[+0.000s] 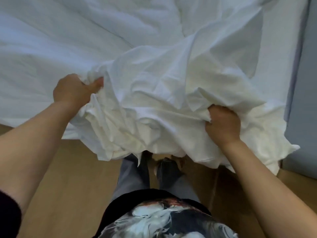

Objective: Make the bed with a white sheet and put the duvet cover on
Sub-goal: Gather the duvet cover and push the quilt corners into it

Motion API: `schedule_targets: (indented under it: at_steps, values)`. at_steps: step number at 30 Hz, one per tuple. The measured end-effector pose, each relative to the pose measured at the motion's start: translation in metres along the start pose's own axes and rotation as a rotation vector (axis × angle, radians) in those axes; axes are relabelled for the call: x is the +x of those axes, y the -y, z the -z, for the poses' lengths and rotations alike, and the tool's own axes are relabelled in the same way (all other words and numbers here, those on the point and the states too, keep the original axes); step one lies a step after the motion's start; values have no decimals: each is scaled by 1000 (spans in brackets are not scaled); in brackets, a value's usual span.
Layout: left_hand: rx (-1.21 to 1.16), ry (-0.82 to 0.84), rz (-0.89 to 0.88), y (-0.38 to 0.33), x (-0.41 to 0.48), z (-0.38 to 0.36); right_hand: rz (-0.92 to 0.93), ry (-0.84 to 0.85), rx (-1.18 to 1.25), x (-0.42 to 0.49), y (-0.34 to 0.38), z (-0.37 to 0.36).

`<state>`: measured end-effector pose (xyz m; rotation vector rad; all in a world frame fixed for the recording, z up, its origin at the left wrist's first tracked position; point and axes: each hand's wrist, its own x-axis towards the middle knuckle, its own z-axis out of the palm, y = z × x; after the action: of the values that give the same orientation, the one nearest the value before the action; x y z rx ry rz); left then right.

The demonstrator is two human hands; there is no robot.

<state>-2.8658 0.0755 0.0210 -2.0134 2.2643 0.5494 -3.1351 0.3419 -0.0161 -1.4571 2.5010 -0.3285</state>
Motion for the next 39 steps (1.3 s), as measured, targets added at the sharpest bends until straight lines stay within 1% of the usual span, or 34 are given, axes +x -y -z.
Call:
schedule_targets:
  at_steps: [3, 5, 6, 8, 9, 10, 11, 13, 14, 15, 16, 17, 18, 20, 22, 23, 24, 25, 27, 28, 29, 30, 31, 32, 34, 36, 37, 38, 39]
  values:
    - [-33, 26, -17, -10, -11, -31, -154, 180, -77, -2, 9, -11]
    - [-164, 87, -33, -18, -20, -52, -183, 244, -49, -8, 18, -13]
    - [-241, 112, -34, -20, -24, -59, -154, 225, 10, -12, 28, -11]
    - [-357, 155, -43, -21, -26, -65, -9, 144, 141, -15, 56, -13]
    - [-410, 198, -36, -21, -25, -64, 64, 138, 168, -12, 72, -18]
    - [-511, 275, -7, -19, -25, -61, 93, 182, 146, -6, 87, -25]
    - [-675, 403, 48, -16, -24, -54, 66, 250, 65, 0, 101, -34]
    - [-1015, 718, 176, 0, -19, -41, -41, 350, -143, 16, 119, -56]
    - [-1064, 841, 177, 11, -17, -37, -79, 379, -221, 23, 122, -66]
    - [-1011, 941, 125, 20, -16, -34, -97, 395, -279, 29, 124, -75]
    - [-890, 1014, 60, 27, -16, -34, -102, 399, -322, 33, 125, -82]
    - [-750, 1048, 6, 31, -17, -37, -102, 391, -352, 36, 125, -87]
    - [-649, 1052, -27, 30, -21, -40, -100, 385, -365, 37, 127, -91]
    - [-604, 996, -43, 20, -25, -47, -104, 370, -325, 37, 129, -94]
    - [-662, 878, -13, 9, -23, -48, -112, 357, -237, 39, 128, -92]
    - [-684, 813, -30, 7, -18, -43, -104, 340, -213, 40, 127, -87]
    - [-665, 740, -86, 11, -6, -32, -85, 305, -208, 41, 125, -80]
    - [-598, 651, -166, 16, 8, -18, -67, 251, -209, 40, 122, -73]
    - [-364, 472, -283, 47, 52, 15, -57, 139, -193, 34, 120, -60]
    - [-193, 419, -302, 68, 74, 31, -65, 73, -172, 29, 121, -57]
    - [8, 395, -318, 88, 94, 45, -95, 50, -144, 26, 124, -55]
    - [182, 378, -329, 107, 110, 51, -157, 80, -113, 25, 130, -56]
    - [285, 360, -350, 121, 119, 48, -243, 141, -103, 27, 137, -59]
    - [275, 337, -349, 124, 121, 39, -315, 208, -105, 31, 142, -64]
    - [175, 341, -324, 113, 117, 16, -398, 271, -148, 38, 154, -69]
    - [65, 386, -305, 100, 114, -3, -444, 291, -203, 43, 166, -66]
    - [11, 381, -268, 97, 117, -9, -477, 314, -209, 42, 170, -64]
    - [-46, 370, -205, 95, 120, -10, -512, 325, -190, 41, 176, -60]
    - [-98, 341, -164, 95, 123, -12, -520, 288, -133, 39, 184, -56]
